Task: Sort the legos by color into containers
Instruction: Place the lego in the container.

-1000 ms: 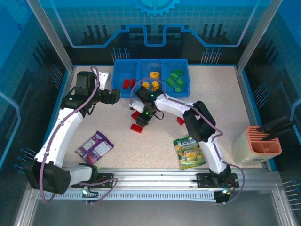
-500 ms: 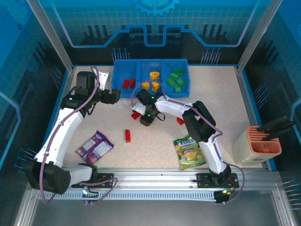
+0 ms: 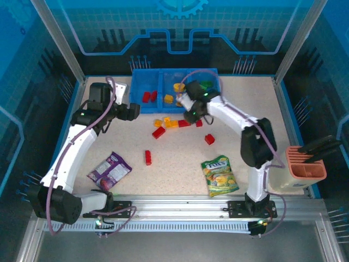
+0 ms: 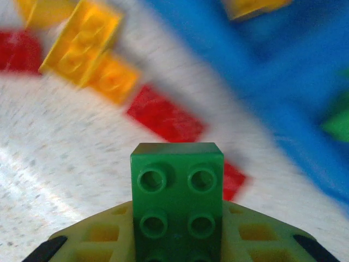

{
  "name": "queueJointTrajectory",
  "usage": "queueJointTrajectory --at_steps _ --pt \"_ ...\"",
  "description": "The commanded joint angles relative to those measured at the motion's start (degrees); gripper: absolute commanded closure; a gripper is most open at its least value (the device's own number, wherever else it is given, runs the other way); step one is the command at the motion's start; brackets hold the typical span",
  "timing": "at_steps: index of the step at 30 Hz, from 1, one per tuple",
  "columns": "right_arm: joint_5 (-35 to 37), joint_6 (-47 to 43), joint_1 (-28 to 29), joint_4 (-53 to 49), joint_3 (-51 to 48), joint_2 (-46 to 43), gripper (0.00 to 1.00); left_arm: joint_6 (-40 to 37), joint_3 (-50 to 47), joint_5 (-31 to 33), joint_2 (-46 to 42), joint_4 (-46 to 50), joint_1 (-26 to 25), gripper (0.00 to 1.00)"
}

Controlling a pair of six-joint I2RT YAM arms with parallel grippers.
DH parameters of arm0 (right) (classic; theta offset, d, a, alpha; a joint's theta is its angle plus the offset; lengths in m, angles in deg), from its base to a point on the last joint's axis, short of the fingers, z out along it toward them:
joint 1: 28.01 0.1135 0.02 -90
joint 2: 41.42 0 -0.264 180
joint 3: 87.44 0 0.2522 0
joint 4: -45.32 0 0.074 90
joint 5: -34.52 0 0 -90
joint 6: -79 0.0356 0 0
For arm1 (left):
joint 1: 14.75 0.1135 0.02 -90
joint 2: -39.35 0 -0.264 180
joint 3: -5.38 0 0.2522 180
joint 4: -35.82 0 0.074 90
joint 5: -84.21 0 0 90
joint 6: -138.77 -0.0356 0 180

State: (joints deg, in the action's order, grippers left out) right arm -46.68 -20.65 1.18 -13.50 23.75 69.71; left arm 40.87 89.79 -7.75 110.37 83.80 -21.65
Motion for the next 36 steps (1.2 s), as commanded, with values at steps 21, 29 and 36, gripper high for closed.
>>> queueJointTrajectory --at_steps 21,29,36 --pt "-0.7 -1.9 -15.7 -2.8 55.4 38.8 0.71 8.3 -2.3 2.1 2.8 8.9 -4.1 0.08" --pt "-3.4 -2.0 -15.6 2.7 47.5 35.8 0.54 18.1 -9.8 5.5 7.4 6.8 -12.4 0.08" --pt "-6.4 -2.7 -15.1 11.8 35.1 26.3 0.42 26.7 -15.8 6.3 12.2 1.8 -17.8 0.13"
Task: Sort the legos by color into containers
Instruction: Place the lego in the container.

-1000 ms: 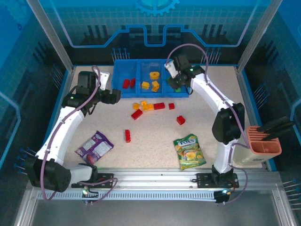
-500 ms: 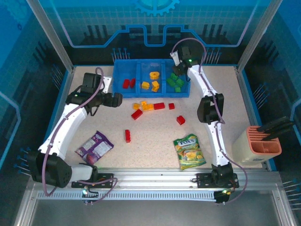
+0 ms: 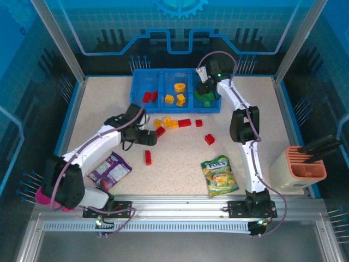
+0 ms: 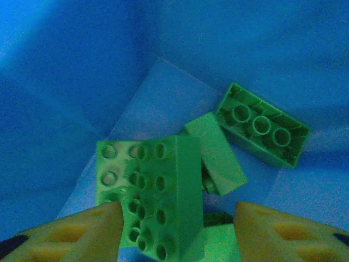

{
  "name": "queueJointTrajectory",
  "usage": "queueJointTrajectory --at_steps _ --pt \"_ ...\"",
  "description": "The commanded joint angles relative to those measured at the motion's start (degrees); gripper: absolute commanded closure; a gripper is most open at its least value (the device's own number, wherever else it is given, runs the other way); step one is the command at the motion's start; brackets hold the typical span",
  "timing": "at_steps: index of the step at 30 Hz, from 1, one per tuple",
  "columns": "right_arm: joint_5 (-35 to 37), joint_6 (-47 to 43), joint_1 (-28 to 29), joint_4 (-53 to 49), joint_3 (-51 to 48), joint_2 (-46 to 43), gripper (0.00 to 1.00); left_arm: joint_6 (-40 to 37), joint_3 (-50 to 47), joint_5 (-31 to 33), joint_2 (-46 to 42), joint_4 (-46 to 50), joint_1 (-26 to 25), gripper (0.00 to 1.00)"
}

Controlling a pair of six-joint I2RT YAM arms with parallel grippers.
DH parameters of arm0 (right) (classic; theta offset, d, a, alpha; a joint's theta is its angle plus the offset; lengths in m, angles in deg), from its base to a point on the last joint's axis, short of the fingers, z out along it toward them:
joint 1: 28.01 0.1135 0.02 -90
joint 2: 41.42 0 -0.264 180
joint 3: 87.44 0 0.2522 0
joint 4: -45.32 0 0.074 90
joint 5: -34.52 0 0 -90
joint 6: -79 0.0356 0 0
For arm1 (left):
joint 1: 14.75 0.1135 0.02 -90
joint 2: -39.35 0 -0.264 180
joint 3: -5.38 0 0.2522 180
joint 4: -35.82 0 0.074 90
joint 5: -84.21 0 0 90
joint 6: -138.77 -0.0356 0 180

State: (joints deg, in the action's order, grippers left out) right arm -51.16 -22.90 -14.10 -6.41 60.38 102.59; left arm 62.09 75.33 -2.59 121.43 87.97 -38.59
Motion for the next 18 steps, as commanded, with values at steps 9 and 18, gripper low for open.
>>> queueJointTrajectory --at_steps 9,18 --pt "-2.8 -1.9 1.2 4.6 -3.5 -10.4 0.42 10.2 -2.5 0.9 8.1 -2.2 -6.8 0.20" --pt "-2.1 -2.4 1.7 4.6 -6.6 -16.6 0.42 12.3 -5.0 3.2 9.8 -1.9 -8.2 0.33"
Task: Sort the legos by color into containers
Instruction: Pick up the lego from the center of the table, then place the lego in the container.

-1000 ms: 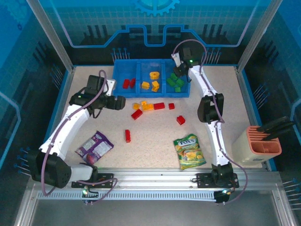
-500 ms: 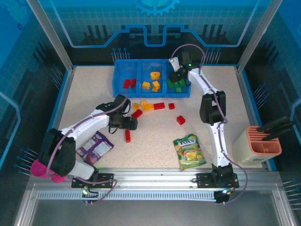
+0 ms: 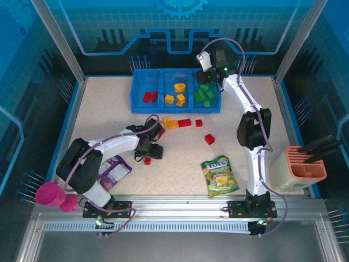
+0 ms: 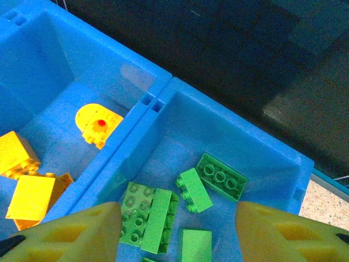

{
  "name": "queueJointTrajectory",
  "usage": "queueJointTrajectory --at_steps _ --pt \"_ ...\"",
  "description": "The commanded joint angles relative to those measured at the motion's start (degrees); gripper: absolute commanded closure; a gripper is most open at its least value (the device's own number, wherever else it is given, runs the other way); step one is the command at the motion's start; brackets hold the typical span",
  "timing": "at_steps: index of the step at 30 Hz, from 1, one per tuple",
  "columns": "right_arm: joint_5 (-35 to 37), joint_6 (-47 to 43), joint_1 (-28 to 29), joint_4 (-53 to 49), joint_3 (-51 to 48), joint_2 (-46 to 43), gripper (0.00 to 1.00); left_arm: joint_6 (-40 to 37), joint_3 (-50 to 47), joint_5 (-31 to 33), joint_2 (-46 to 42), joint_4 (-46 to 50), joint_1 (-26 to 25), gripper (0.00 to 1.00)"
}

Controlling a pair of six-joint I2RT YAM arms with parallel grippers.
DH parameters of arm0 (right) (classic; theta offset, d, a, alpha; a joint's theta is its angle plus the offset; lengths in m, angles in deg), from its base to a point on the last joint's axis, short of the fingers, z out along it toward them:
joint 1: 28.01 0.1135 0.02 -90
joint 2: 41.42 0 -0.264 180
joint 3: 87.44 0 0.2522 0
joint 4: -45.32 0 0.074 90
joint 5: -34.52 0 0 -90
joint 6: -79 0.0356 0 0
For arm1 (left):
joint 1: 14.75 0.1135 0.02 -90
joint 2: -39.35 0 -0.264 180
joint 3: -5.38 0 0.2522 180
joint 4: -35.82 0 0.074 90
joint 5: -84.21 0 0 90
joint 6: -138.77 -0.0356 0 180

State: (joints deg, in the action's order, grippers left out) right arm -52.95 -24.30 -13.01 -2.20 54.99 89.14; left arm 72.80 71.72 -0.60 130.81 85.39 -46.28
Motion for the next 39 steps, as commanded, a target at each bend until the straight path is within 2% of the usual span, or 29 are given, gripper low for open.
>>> queueJointTrajectory --at_steps 1,3,7,12,15,20,26,31,39 --pt "-0.1 -1.2 0.6 0.5 -1.9 -3.8 0.42 1.9 -1.8 0.8 0.5 0.4 -0.6 0.35" --pt "0.5 -1.4 0.6 1.2 -3.5 -5.1 0.42 2.4 -2.5 0.5 0.9 -0.2 -0.9 0.40" --pt "1.6 -1.4 0.6 1.9 -5.8 -6.9 0.41 2.7 -3.2 0.1 2.1 -1.3 -1.5 0.61" --pt "2.7 -0.6 0.6 1.2 -9.4 -10.8 0.40 2.8 -3.5 0.8 1.8 -1.8 -1.7 0.82" --pt "3.6 2.1 0.7 -1.1 -14.8 -16.0 0.37 1.8 -2.0 2.6 -0.6 -1.1 -1.6 0.88" --pt "4.4 8.7 1.3 -1.5 -30.8 -27.2 0.34 -3.5 6.8 6.3 -4.6 1.5 1.7 0.92" --pt "1.8 15.0 2.9 0.2 -49.0 -36.9 0.34 -13.1 21.0 6.6 -4.4 -1.1 10.9 0.93" --pt "-0.6 20.0 4.3 -0.5 -58.4 -41.4 0.34 -18.0 32.8 7.1 3.5 -5.2 16.6 0.93" --pt "0.2 22.3 6.2 -1.4 -64.8 -44.3 0.33 -17.9 47.1 4.5 19.8 -7.4 21.4 0.93"
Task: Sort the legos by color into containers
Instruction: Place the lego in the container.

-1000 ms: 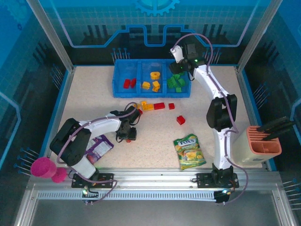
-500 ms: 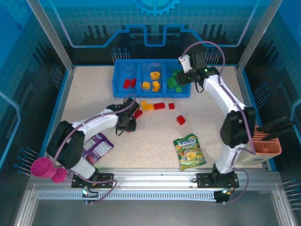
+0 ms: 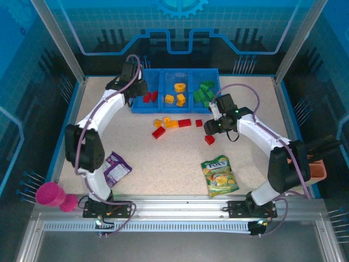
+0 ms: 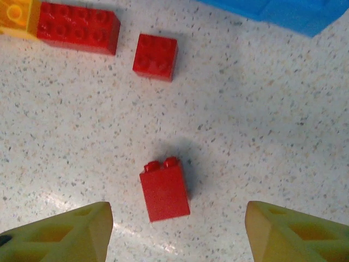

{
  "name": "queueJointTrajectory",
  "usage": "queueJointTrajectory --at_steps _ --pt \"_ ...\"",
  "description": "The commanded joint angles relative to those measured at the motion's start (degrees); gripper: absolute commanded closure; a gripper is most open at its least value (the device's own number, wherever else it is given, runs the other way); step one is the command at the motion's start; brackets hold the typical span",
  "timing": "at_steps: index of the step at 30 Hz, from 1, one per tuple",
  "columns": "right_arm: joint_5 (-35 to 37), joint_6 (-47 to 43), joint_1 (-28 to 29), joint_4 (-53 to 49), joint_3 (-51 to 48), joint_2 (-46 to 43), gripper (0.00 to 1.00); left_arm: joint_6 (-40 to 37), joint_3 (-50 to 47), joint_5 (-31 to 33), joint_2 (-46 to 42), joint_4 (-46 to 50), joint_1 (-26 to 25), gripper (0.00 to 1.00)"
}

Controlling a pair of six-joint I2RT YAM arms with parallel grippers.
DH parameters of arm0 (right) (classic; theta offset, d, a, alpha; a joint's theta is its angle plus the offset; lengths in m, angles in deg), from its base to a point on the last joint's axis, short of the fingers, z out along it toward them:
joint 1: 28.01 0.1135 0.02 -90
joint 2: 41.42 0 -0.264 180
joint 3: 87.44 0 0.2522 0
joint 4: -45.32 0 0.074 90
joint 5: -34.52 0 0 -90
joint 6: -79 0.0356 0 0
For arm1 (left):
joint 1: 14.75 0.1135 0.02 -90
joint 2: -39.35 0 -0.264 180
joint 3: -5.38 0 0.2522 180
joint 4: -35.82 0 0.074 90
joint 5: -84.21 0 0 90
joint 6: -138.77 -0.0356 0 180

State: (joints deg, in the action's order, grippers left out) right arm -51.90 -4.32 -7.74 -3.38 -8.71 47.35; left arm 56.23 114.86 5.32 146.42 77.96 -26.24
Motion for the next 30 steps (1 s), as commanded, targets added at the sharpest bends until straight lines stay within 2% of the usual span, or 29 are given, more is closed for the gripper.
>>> queueJointTrajectory --at_steps 1,5,12,15,19,20,24,30 --pt "-1.0 2.7 1.1 -0.2 -1.5 -2.6 0.33 -1.8 5.9 -1.2 6.4 0.8 1.5 0.93" --pt "-1.2 3.6 1.4 0.8 -3.5 -2.7 0.31 -2.7 12.3 -0.5 12.7 1.8 1.9 0.93" --pt "-1.1 3.2 1.5 2.3 -5.2 0.1 0.27 -3.1 23.9 -1.6 21.7 6.5 2.5 0.85" --pt "-1.3 2.5 1.6 2.7 -4.7 2.0 0.26 -2.8 25.0 -1.6 22.4 6.8 2.5 0.75" --pt "-2.1 1.6 1.7 2.4 -3.1 5.9 0.25 -2.4 25.1 -2.7 22.2 7.2 2.5 0.44" --pt "-2.0 1.5 1.7 2.5 -2.9 6.4 0.25 -2.4 24.9 -3.0 21.9 7.2 2.5 0.40" --pt "-1.2 1.1 1.7 2.7 -2.4 8.2 0.26 -2.5 24.5 -4.5 18.9 7.8 2.3 0.34" --pt "-1.2 0.2 1.7 3.1 -1.4 11.2 0.33 -2.7 22.8 -7.0 11.6 7.0 1.8 0.30"
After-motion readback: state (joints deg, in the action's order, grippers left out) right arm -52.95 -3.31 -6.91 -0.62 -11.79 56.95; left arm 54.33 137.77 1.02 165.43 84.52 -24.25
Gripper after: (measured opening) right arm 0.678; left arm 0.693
